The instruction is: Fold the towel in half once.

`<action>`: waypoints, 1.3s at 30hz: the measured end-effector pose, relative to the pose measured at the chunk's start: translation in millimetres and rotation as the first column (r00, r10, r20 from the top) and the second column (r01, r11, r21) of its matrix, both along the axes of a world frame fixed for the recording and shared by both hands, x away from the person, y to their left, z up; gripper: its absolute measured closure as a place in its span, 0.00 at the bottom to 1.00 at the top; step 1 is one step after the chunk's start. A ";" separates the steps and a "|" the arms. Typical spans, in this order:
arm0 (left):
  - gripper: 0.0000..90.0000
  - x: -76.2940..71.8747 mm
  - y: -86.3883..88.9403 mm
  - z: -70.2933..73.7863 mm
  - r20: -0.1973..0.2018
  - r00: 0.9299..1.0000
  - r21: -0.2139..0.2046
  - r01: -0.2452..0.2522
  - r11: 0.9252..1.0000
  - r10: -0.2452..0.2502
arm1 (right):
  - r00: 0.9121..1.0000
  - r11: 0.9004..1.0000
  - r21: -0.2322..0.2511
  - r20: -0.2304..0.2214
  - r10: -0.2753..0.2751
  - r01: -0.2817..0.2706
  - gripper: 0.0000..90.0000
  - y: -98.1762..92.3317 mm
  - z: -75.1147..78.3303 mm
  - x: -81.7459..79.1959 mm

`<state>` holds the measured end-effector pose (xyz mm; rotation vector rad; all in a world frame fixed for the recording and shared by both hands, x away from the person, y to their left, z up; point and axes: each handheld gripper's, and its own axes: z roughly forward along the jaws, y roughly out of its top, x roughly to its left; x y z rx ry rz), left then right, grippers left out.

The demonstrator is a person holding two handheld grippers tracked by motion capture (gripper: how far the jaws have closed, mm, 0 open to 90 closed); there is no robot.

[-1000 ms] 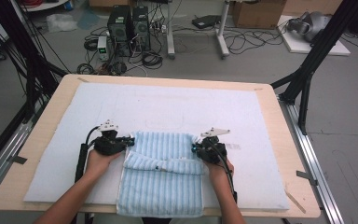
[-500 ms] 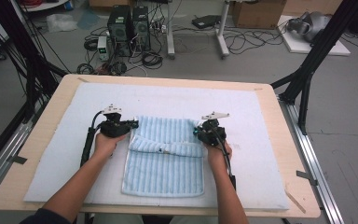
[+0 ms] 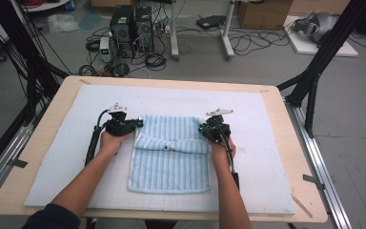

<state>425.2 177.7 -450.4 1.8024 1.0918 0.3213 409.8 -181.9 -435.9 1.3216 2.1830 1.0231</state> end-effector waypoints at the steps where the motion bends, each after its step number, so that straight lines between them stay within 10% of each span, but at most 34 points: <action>1: 0.83 -0.1 1.0 0.5 -0.011 1.000 -0.010 -0.009 1.000 0.009 | 1.000 1.000 -0.001 -0.001 -0.008 0.008 0.80 -0.1 -0.2 -0.1; 9: 0.61 -12.8 15.9 16.1 0.008 0.999 -0.072 0.037 0.997 -0.037 | 0.998 0.994 0.101 0.037 -0.046 0.042 0.52 -18.8 14.0 -11.3; 16: 0.60 -29.1 18.9 20.8 0.026 0.991 -0.104 0.135 0.985 -0.133 | 0.996 0.979 0.183 0.051 0.076 -0.084 0.53 -26.1 27.1 -32.2; 23: 0.56 -38.4 4.6 14.6 -0.002 0.977 -0.078 0.210 0.974 -0.211 | 0.979 0.967 0.158 0.012 0.203 -0.202 0.50 -29.3 13.8 -54.1; 30: 0.76 -46.5 -6.1 2.7 -0.054 0.965 0.014 0.259 0.966 -0.258 | 0.964 0.956 0.145 -0.047 0.262 -0.253 0.92 -31.9 0.1 -56.8; 39: 0.92 -69.9 4.0 11.6 0.035 0.962 -0.024 0.272 0.962 -0.271 | 0.964 0.950 0.169 0.009 0.266 -0.264 0.94 -36.4 3.2 -75.1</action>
